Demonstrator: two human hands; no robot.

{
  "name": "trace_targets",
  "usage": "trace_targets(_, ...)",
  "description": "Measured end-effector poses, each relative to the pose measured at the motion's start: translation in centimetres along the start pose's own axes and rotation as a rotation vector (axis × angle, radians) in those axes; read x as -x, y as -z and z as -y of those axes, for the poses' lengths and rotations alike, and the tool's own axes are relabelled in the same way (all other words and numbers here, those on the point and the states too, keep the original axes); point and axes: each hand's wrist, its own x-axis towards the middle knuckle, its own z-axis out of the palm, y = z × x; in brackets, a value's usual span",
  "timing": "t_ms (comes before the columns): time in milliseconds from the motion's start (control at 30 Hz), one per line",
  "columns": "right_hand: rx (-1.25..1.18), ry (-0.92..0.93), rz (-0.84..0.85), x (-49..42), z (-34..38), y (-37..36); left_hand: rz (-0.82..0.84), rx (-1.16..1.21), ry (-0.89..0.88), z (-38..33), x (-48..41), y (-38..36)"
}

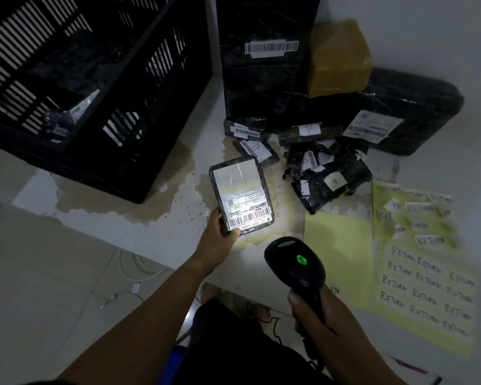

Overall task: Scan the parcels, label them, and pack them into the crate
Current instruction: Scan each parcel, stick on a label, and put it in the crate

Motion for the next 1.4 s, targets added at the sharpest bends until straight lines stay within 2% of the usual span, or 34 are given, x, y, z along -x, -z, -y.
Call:
trace_targets(1200,-0.014,0.01,-0.044,1.4,0.4,-0.9,0.051,0.044,0.013,-0.6,0.2,0.4)
trace_targets(1400,-0.049,-0.001,-0.052,1.3,0.7,-0.9,0.017,0.109,-0.084,-3.2,1.0,2.0)
